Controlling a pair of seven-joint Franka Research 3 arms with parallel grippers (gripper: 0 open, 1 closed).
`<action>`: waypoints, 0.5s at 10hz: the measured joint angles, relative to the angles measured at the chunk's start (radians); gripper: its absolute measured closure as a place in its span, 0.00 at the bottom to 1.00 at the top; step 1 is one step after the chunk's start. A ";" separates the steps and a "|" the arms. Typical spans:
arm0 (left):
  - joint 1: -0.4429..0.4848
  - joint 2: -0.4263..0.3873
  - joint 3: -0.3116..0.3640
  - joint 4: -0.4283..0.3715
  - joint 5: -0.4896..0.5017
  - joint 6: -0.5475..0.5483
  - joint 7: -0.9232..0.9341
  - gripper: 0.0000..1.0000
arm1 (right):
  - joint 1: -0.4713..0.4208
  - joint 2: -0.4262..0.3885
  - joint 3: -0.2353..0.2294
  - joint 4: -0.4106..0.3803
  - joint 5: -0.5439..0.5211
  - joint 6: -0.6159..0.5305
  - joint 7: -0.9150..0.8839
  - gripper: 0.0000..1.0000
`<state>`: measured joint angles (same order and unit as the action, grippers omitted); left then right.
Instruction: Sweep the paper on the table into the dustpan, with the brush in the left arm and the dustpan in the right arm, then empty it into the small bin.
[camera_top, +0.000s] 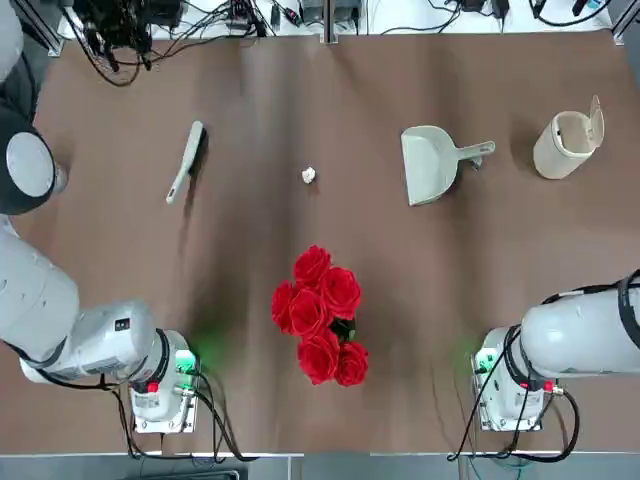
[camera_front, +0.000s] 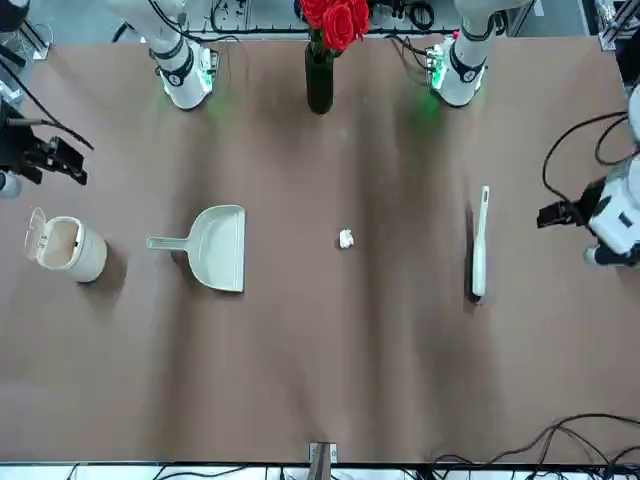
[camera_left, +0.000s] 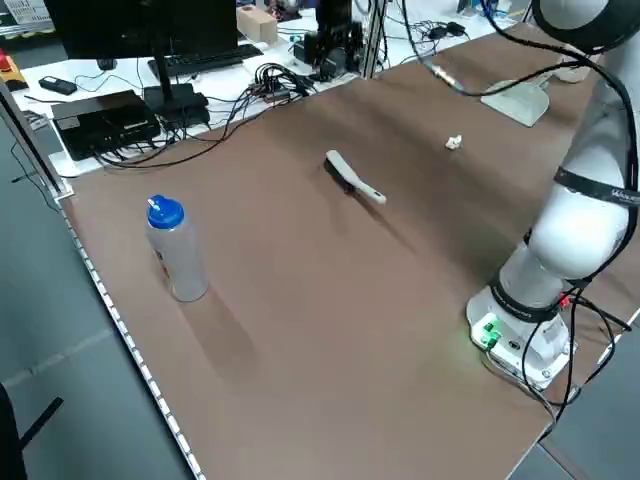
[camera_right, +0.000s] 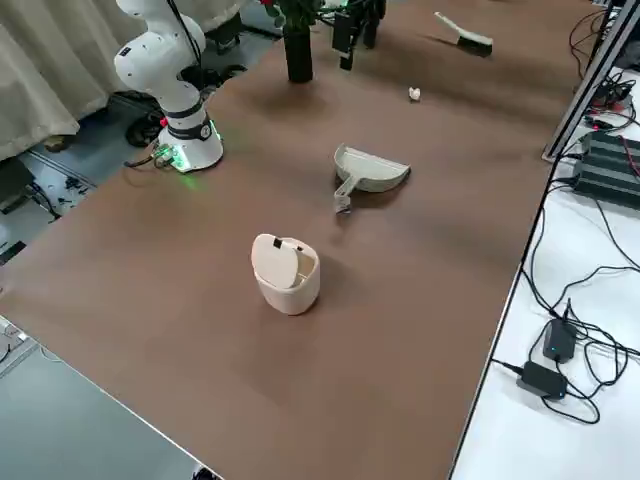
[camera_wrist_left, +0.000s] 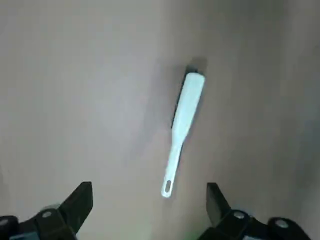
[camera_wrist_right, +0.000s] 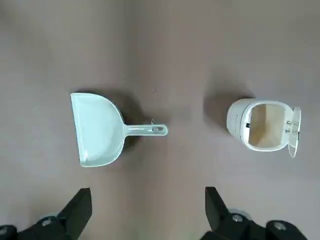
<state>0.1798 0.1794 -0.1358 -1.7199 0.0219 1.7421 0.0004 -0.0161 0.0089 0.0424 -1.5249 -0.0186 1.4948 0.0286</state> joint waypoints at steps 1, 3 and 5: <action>0.001 -0.020 0.000 -0.118 0.000 0.108 -0.001 0.00 | 0.016 0.000 0.002 0.002 0.000 -0.020 -0.023 0.00; -0.002 -0.081 -0.008 -0.379 0.000 0.329 -0.014 0.00 | 0.064 0.007 0.005 -0.016 -0.001 -0.032 -0.191 0.00; -0.007 -0.108 -0.013 -0.552 0.000 0.478 -0.040 0.00 | 0.087 0.017 0.005 -0.086 -0.002 0.066 -0.456 0.00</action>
<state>0.1725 0.0719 -0.1489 -2.2714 0.0219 2.2204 -0.0394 0.0714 0.0255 0.0476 -1.6110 -0.0205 1.5609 -0.4274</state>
